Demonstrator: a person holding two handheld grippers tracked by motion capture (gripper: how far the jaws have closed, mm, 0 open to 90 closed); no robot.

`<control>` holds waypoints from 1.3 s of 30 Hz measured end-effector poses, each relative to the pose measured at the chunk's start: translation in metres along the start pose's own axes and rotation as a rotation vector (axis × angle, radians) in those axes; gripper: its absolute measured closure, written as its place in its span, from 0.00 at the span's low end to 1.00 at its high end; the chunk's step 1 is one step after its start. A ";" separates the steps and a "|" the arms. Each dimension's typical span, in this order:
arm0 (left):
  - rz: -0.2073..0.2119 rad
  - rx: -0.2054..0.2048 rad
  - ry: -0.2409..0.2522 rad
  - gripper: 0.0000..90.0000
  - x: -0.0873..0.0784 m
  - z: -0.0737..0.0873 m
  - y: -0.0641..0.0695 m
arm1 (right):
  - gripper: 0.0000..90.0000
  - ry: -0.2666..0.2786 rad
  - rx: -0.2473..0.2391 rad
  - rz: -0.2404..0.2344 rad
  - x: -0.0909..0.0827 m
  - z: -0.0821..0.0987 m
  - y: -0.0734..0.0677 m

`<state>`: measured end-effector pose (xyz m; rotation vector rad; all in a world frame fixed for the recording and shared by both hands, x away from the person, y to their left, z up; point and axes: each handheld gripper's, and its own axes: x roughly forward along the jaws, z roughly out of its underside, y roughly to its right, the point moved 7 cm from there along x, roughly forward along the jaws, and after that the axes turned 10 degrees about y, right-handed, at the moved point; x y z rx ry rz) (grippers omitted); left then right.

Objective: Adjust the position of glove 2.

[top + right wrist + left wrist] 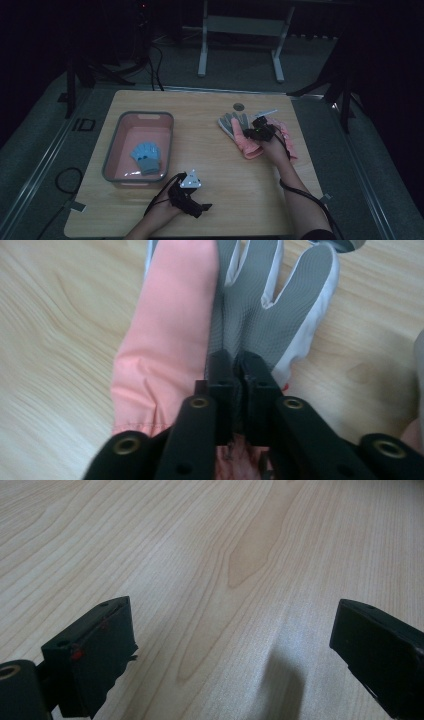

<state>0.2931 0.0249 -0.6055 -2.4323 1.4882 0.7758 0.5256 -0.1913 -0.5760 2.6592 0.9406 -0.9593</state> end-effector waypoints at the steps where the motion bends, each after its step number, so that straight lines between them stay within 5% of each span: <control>1: 0.000 -0.002 0.004 0.05 -0.001 -0.001 0.000 | 0.98 0.017 0.041 0.019 -0.007 -0.004 -0.005; 5: 0.001 -0.007 0.010 0.05 -0.001 -0.001 0.000 | 0.98 0.056 0.079 0.056 -0.022 -0.011 -0.017; 7: -0.003 0.000 0.013 0.05 -0.001 -0.002 0.001 | 0.98 0.098 0.110 0.054 -0.038 -0.019 -0.034; 12: -0.010 0.011 0.005 0.05 -0.001 -0.001 0.000 | 0.98 0.116 0.115 0.092 -0.052 -0.021 -0.052; 14: -0.014 0.012 0.006 0.05 -0.001 -0.001 -0.001 | 0.98 0.129 0.194 0.084 -0.060 -0.014 -0.065; 17: -0.020 0.009 0.020 0.05 -0.002 -0.002 -0.002 | 0.98 0.137 0.236 0.061 -0.061 -0.010 -0.071; 24: -0.013 -0.001 0.026 0.05 -0.003 -0.002 -0.002 | 0.98 0.138 0.320 0.137 -0.067 0.009 -0.097; 31: -0.011 -0.003 0.023 0.05 -0.002 -0.001 -0.002 | 0.98 0.140 0.411 0.205 -0.064 0.031 -0.104; 39: -0.010 0.003 0.019 0.05 -0.002 0.000 -0.002 | 0.93 0.107 0.391 0.257 -0.049 0.049 -0.108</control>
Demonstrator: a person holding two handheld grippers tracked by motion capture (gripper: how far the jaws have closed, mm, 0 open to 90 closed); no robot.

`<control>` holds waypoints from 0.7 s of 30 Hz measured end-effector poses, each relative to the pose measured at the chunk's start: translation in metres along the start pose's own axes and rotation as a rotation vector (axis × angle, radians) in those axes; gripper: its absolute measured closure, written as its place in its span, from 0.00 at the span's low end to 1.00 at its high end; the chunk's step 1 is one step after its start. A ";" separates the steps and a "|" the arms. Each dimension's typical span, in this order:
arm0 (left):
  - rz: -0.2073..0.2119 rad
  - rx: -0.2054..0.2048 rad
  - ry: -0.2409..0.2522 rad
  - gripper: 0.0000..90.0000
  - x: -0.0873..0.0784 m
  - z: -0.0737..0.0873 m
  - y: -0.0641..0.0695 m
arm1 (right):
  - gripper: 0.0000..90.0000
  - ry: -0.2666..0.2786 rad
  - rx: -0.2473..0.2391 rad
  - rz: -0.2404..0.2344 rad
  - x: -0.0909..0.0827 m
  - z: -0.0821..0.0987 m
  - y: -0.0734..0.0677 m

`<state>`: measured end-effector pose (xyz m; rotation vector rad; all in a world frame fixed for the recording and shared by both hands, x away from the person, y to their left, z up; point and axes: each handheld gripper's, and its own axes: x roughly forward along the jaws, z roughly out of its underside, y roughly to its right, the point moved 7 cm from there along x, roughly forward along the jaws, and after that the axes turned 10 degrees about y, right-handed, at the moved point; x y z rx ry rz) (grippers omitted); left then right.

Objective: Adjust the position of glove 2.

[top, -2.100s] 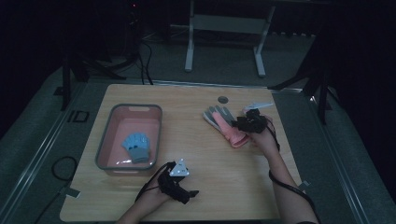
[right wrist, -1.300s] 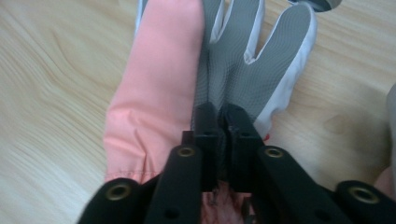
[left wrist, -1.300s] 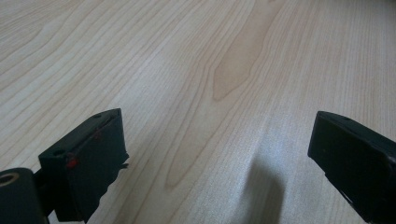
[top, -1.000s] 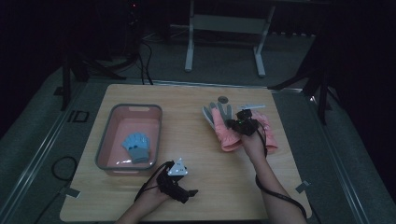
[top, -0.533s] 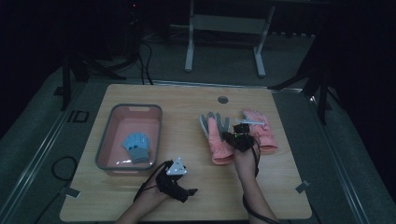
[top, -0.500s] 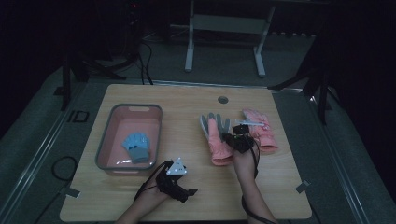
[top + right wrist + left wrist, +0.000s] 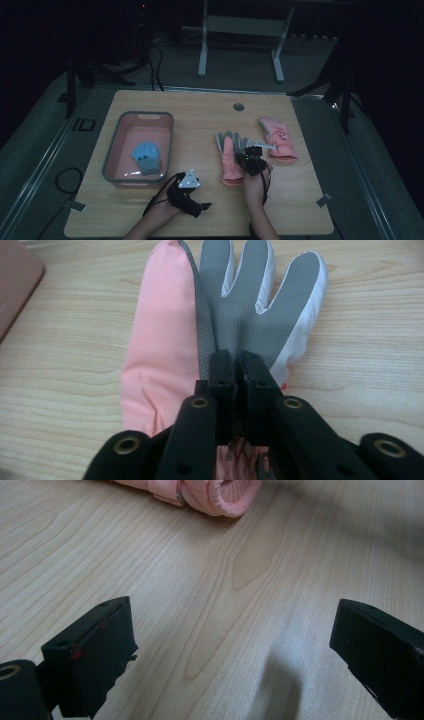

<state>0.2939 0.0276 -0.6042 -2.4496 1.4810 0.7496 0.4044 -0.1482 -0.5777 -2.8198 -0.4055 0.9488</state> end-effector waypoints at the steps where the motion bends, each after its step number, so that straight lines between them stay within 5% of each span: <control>1: 0.000 -0.001 0.000 0.05 0.000 0.000 0.000 | 0.91 -0.002 0.001 -0.003 0.000 0.000 0.000; 3: 0.000 -0.001 0.001 0.05 0.000 0.000 0.000 | 0.85 0.007 0.011 -0.006 -0.001 0.000 0.002; 11: 0.006 -0.001 0.002 0.05 0.000 0.001 0.000 | 0.74 0.084 -0.101 -0.041 -0.022 -0.029 0.010; 21: 0.004 -0.007 0.013 0.05 -0.001 -0.001 0.000 | 0.76 0.096 -0.199 -0.075 -0.040 -0.063 0.070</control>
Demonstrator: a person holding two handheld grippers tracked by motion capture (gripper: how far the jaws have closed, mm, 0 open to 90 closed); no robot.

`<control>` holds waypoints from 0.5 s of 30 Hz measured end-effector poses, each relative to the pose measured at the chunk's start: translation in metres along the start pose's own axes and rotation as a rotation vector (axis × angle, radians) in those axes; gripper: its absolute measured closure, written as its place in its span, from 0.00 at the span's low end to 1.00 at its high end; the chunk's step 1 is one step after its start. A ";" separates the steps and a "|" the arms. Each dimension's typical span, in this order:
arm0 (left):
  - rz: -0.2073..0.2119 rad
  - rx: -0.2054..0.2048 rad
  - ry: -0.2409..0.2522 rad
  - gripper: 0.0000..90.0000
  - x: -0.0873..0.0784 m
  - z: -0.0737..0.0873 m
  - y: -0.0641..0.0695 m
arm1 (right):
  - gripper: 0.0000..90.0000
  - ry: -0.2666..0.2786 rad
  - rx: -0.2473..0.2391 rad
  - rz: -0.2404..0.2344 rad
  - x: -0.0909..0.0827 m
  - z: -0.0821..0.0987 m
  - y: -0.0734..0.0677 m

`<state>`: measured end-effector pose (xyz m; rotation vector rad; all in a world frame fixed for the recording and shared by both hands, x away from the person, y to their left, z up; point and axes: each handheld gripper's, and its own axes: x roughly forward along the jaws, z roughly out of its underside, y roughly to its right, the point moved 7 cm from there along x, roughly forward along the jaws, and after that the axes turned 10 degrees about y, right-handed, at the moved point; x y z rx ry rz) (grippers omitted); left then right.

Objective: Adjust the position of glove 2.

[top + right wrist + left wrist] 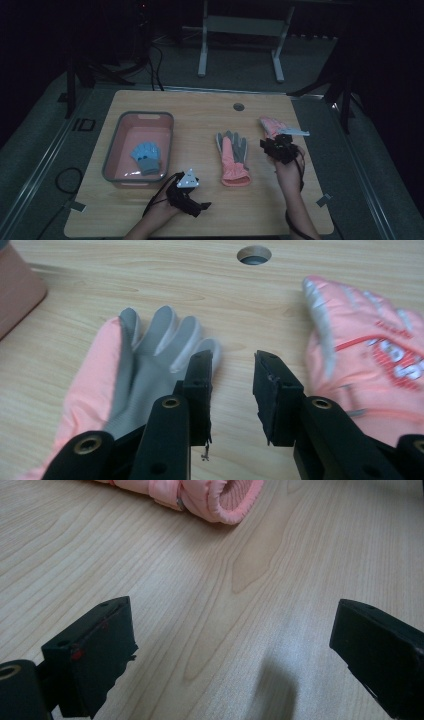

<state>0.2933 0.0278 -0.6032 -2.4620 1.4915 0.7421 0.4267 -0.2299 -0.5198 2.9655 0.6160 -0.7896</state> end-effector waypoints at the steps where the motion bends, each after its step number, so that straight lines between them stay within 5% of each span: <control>1: 0.000 0.000 0.001 0.05 0.000 0.000 0.000 | 0.76 -0.005 -0.028 0.013 -0.003 -0.002 0.016; 4: 0.001 0.002 -0.004 0.05 0.000 0.001 0.001 | 0.75 -0.035 -0.077 0.048 -0.005 -0.005 0.042; 6: 0.001 0.002 -0.004 0.05 0.000 0.001 0.001 | 0.75 -0.038 -0.077 0.041 -0.004 -0.006 0.048; 7: 0.000 0.000 -0.005 0.05 0.000 0.001 0.001 | 0.74 -0.049 -0.108 0.063 -0.001 -0.009 0.067; 15: -0.004 -0.018 -0.003 0.05 -0.001 0.002 -0.001 | 0.66 -0.088 -0.099 0.016 0.019 -0.011 0.106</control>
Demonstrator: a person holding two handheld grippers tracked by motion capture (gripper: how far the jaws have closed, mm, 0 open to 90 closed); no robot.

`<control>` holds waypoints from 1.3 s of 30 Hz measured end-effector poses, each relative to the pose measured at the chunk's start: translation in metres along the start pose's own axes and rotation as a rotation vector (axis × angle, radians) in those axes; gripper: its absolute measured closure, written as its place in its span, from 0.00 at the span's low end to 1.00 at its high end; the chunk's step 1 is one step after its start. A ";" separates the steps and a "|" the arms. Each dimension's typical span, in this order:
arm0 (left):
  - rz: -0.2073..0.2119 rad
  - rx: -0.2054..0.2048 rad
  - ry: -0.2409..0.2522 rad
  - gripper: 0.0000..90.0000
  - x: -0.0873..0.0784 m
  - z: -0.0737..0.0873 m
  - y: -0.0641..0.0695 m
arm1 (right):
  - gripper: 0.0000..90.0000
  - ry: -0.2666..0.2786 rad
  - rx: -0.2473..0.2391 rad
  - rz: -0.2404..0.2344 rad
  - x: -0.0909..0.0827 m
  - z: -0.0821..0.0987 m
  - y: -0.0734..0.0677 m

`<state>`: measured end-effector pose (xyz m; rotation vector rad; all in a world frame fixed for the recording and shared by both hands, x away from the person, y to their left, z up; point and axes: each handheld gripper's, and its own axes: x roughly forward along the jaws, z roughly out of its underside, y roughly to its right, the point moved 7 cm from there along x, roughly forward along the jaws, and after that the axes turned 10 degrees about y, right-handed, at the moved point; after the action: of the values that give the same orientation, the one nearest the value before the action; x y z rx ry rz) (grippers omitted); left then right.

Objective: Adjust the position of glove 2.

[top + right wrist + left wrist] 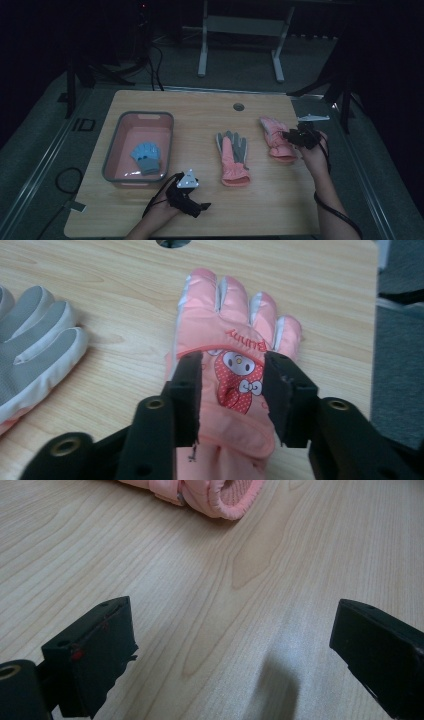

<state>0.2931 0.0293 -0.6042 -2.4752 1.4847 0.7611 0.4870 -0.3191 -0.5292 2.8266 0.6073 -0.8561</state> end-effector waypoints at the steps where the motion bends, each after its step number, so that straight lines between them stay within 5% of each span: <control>1: 0.000 -0.006 0.002 0.05 0.000 0.000 0.000 | 0.64 -0.005 0.018 -0.019 0.004 0.001 0.002; 14: -0.004 -0.019 0.011 0.05 -0.001 0.001 -0.003 | 0.63 -0.114 0.043 -0.052 0.046 0.026 0.008; 19: -0.003 -0.014 0.006 0.05 0.000 0.002 -0.002 | 0.75 -0.123 0.051 -0.074 0.049 0.029 0.005; 28: -0.004 -0.013 0.002 0.05 0.000 0.003 -0.003 | 0.96 -0.131 0.025 -0.041 0.048 0.027 -0.001; 39: -0.003 -0.012 0.003 0.05 0.001 0.003 -0.002 | 0.99 -0.081 0.082 -0.024 0.019 0.010 -0.010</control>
<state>0.2944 0.0309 -0.6072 -2.4874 1.4814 0.7681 0.4920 -0.3055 -0.5477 2.8454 0.6094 -1.0163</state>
